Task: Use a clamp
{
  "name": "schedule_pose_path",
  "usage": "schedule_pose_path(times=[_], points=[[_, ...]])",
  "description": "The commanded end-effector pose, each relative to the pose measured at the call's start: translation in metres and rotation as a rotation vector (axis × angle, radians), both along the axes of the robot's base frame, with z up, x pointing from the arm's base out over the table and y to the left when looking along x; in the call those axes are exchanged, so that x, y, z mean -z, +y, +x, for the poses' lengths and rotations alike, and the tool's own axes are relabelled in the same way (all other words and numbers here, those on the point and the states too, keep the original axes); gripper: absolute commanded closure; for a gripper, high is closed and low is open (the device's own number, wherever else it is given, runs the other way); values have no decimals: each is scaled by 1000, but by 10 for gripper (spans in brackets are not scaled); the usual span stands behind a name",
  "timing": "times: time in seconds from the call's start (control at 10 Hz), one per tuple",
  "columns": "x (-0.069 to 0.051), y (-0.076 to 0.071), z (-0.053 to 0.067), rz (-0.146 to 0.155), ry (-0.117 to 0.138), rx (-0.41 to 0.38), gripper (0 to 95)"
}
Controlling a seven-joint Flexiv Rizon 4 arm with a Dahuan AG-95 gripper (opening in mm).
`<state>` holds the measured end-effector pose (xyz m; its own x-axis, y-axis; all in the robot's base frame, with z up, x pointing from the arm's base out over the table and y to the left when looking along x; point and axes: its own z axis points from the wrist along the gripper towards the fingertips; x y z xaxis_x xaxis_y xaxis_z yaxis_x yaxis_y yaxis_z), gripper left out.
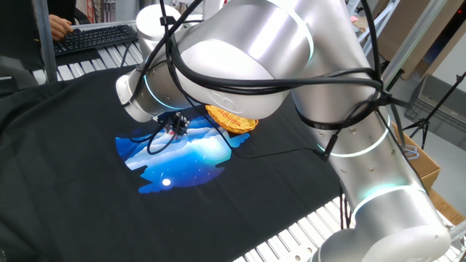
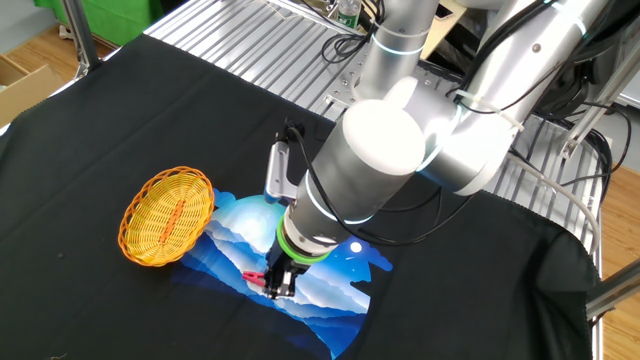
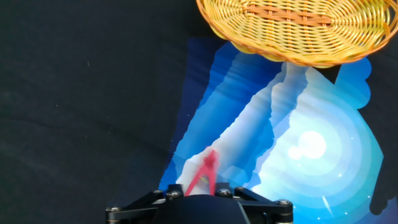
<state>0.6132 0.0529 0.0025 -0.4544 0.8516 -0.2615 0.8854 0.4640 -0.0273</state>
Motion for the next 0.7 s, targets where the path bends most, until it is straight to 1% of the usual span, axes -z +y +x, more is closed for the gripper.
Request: schedule_pose_path(times=[0.1, 0.2, 0.3, 0.4, 0.5, 0.6, 0.7], points=[[0, 0, -1, -4, 3, -4, 760], [0, 0, -1, -10, 6, -9, 760], [0, 0, -1, -10, 9, -10, 950], [0, 1, -2, 6, 12, -3, 950], [0, 1, -2, 12, 14, -2, 950], [0, 1, -2, 60, 18, 11, 950], [0, 1, -2, 63, 29, 6, 950]])
